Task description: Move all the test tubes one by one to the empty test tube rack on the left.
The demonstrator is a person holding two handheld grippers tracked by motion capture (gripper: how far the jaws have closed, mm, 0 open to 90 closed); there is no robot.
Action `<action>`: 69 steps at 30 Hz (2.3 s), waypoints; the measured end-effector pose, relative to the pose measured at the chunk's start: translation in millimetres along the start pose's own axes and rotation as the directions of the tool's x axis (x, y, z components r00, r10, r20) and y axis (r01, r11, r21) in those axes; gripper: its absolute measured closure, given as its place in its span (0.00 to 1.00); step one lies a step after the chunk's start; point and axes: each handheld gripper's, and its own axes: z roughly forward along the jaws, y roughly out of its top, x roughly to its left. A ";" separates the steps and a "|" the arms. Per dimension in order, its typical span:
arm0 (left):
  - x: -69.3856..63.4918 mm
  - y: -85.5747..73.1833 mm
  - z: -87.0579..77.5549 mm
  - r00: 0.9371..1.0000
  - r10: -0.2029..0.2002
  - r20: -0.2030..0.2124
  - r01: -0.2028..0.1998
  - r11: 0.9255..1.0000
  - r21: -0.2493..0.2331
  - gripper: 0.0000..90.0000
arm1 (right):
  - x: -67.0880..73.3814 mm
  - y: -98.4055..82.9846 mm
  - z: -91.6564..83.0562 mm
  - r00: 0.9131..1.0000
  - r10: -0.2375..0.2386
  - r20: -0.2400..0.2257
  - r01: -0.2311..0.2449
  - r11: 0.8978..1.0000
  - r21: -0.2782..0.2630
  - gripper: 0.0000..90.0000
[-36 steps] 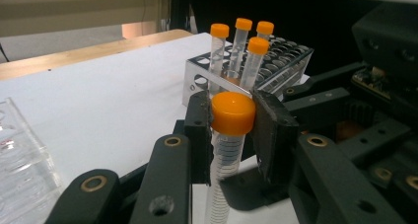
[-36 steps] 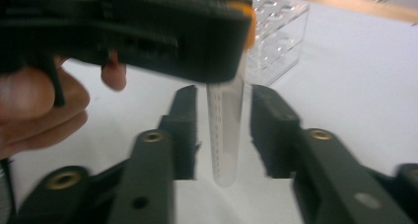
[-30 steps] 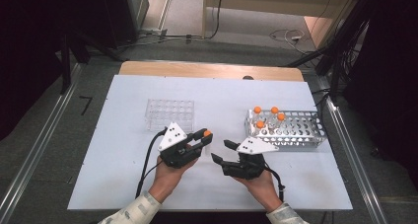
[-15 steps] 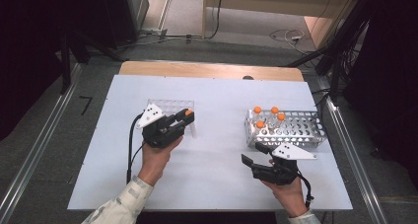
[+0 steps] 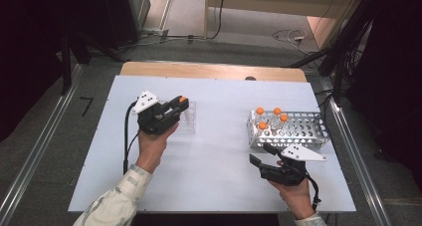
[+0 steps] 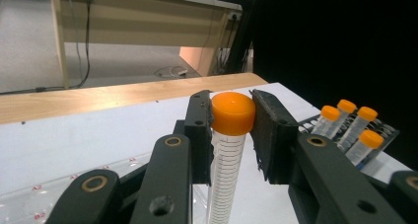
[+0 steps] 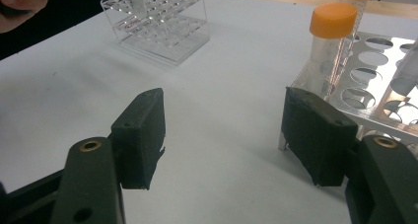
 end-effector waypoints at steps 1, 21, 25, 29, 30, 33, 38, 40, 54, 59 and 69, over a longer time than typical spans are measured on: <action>0.9 0.4 0.6 1.000 0.000 -0.003 0.000 1.000 -0.001 0.78 | -0.2 0.0 -0.2 1.000 0.002 0.001 -0.002 1.000 0.000 0.35; 14.3 1.0 12.2 0.992 0.067 -0.106 -0.068 0.998 -0.007 0.77 | -2.2 -0.1 -0.7 1.000 0.011 0.005 -0.011 1.000 -0.005 0.36; 13.6 -0.8 13.4 0.991 0.075 -0.114 -0.076 0.997 -0.001 0.77 | -2.4 -0.1 -1.0 1.000 0.011 0.007 -0.011 1.000 -0.005 0.36; 12.8 -3.3 14.8 0.988 0.093 -0.120 -0.094 0.996 -0.004 0.77 | -2.6 -0.3 -0.6 1.000 0.009 0.006 -0.009 1.000 -0.004 0.36; 12.6 -4.1 15.1 0.988 0.092 -0.121 -0.094 0.996 -0.005 0.77 | -2.4 -0.3 -0.5 1.000 0.008 0.006 -0.008 1.000 -0.004 0.36; 12.4 -7.0 17.0 0.988 0.097 -0.121 -0.098 0.995 -0.003 0.77 | -2.1 -0.4 -0.7 1.000 0.008 0.006 -0.008 1.000 -0.005 0.36; 11.1 -15.2 19.3 0.985 0.112 -0.128 -0.112 0.994 0.013 0.77 | -2.6 -0.6 -0.5 1.000 0.007 0.008 -0.007 1.000 -0.002 0.36; 12.1 -20.3 20.4 0.984 0.116 -0.132 -0.114 0.993 0.023 0.77 | -2.7 -0.7 -0.4 1.000 0.007 0.007 -0.007 1.000 -0.002 0.36; 13.7 -42.0 23.7 0.984 0.118 -0.135 -0.108 0.991 0.073 0.76 | -2.4 -1.5 1.3 1.000 0.007 0.010 -0.007 1.000 0.004 0.36; 14.5 -42.3 23.2 0.986 0.106 -0.127 -0.097 0.992 0.076 0.67 | -2.8 -1.7 1.7 1.000 0.007 0.015 -0.007 1.000 0.006 0.36; 12.8 -37.4 6.8 0.995 0.058 -0.081 -0.056 0.998 0.026 0.57 | -4.2 -1.9 1.0 1.000 0.014 0.026 -0.014 1.000 0.003 0.36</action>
